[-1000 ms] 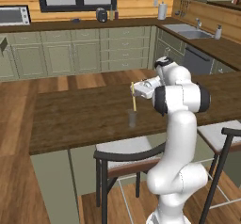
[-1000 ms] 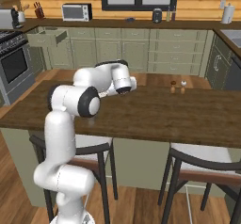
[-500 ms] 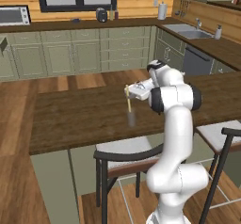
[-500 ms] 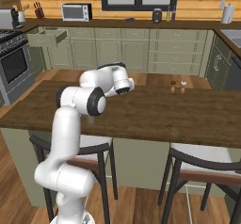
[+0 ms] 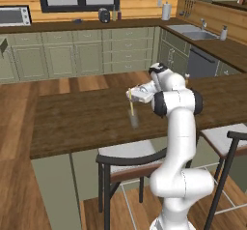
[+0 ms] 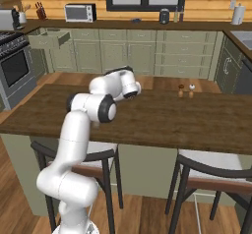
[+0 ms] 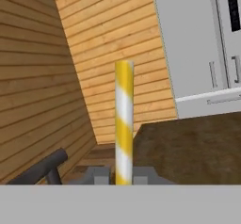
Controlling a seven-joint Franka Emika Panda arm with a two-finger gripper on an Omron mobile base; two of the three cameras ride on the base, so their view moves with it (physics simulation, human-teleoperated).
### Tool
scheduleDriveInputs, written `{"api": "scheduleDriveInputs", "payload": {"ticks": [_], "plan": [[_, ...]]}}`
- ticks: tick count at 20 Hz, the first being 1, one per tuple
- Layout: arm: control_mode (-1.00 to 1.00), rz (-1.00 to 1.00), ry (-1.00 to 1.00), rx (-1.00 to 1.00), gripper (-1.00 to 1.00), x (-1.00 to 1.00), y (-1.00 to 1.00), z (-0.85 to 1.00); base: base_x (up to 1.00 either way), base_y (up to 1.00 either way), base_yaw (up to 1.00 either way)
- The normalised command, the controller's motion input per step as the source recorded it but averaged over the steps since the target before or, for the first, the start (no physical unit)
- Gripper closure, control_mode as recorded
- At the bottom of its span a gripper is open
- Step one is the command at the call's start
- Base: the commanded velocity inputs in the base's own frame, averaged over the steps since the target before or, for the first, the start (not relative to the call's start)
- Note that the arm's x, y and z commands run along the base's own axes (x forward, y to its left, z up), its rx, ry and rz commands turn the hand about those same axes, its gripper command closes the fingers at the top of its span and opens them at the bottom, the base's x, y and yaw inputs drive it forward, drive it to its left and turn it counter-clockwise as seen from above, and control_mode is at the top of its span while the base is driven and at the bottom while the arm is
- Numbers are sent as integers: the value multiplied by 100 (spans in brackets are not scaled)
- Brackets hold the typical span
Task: Take a straw from the drawer in front and place it inside the glass cup on the dining counter.
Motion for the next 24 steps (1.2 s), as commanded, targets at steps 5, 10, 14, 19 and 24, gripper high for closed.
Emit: {"api": "scheduleDriveInputs", "payload": {"ticks": [5, 10, 14, 19, 24], "plan": [[-100, 4, 0, 0, 100, -43, 0, -21, 0, 0, 0], [-100, 3, 0, 0, 100, -22, 0, -26, 0, 0, 0], [-100, 3, 0, 0, 100, -17, 0, -28, 0, 0, 0], [-100, 3, 0, 0, -100, -18, 0, -22, 0, 0, 0], [-100, 2, -1, 0, -100, -16, -5, -12, 0, 0, 0]]}}
